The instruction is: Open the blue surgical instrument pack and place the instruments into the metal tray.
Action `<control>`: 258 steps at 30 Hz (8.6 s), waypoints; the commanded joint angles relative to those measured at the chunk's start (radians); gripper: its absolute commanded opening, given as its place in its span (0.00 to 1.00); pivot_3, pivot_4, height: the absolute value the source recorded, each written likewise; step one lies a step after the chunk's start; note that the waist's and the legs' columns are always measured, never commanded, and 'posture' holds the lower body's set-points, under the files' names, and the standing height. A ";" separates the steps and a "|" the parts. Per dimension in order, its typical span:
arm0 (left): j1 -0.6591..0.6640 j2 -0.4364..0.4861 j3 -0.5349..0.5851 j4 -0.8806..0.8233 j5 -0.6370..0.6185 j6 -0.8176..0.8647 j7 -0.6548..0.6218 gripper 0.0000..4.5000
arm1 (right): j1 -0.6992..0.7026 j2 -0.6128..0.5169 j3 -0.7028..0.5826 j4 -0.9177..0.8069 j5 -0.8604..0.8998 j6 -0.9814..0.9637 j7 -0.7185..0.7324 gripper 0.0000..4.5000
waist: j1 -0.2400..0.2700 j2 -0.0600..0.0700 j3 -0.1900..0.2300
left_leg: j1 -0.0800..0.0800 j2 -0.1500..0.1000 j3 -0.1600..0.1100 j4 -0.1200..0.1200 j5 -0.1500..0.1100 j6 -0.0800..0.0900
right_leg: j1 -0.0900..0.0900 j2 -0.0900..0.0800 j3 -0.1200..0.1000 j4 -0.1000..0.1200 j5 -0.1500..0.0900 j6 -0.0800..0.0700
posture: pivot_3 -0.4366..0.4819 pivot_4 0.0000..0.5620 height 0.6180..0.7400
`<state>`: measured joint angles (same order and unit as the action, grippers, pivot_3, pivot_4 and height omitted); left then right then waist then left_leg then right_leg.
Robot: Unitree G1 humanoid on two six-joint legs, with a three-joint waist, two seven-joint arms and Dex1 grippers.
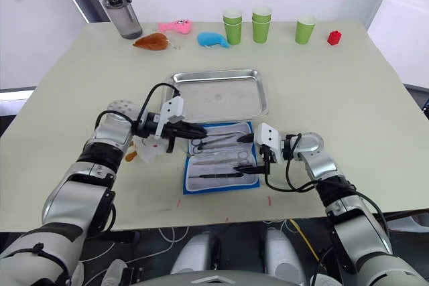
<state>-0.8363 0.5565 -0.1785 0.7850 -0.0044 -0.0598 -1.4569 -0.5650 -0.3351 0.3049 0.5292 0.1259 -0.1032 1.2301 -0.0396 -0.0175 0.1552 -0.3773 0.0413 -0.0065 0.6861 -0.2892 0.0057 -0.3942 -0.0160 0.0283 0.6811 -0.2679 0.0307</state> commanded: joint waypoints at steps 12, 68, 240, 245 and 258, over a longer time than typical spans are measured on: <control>0.081 0.155 0.025 -0.372 -0.059 0.286 -0.006 0.02 | 0.047 -0.025 0.042 0.090 -0.072 0.034 -0.004 1.00 | -0.002 0.000 0.000 | 0.000 0.000 -0.002 -0.001 0.000 0.000 | 0.000 0.000 0.001 -0.001 0.000 0.000 | 0.48 0.27 0.95; 0.271 0.129 0.334 -0.740 -0.269 0.643 0.640 0.02 | 0.030 -0.009 0.050 0.129 -0.077 0.006 0.015 1.00 | -0.001 -0.001 0.000 | 0.002 0.000 -0.002 -0.002 0.000 0.000 | 0.000 -0.002 0.003 -0.001 0.000 0.000 | 0.48 0.27 0.95; 0.153 0.034 -0.060 -0.066 -0.051 -0.176 0.105 0.31 | 0.048 0.004 0.033 0.111 -0.076 0.011 -0.021 1.00 | -0.001 -0.007 0.001 | 0.013 0.000 0.006 -0.017 0.006 -0.010 | 0.000 0.000 0.013 -0.003 0.001 0.000 | 0.48 0.27 0.95; 0.165 0.034 -0.062 -0.083 -0.052 -0.169 0.084 0.03 | 0.048 0.003 0.033 0.112 -0.076 0.010 -0.022 1.00 | -0.001 -0.007 0.000 | 0.013 0.000 0.006 -0.017 0.006 -0.010 | 0.001 0.001 0.012 -0.003 0.001 0.000 | 0.48 0.27 0.95; 0.125 0.085 -0.086 -0.298 -0.035 0.132 0.050 0.03 | 0.040 0.015 0.036 0.121 -0.076 0.009 -0.027 1.00 | -0.003 -0.007 0.000 | 0.013 0.000 0.006 -0.017 0.006 -0.010 | 0.000 0.001 0.013 -0.003 0.001 0.000 | 0.48 0.27 0.95</control>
<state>-0.7029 0.6291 -0.2504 0.5455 -0.0482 0.0064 -1.4002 -0.5683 -0.3088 0.2989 0.5684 0.1235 -0.1345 1.2273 -0.0422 -0.0245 0.1552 -0.3645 0.0413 -0.0009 0.6687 -0.2831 -0.0045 -0.3938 -0.0150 0.0412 0.6779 -0.2670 0.0309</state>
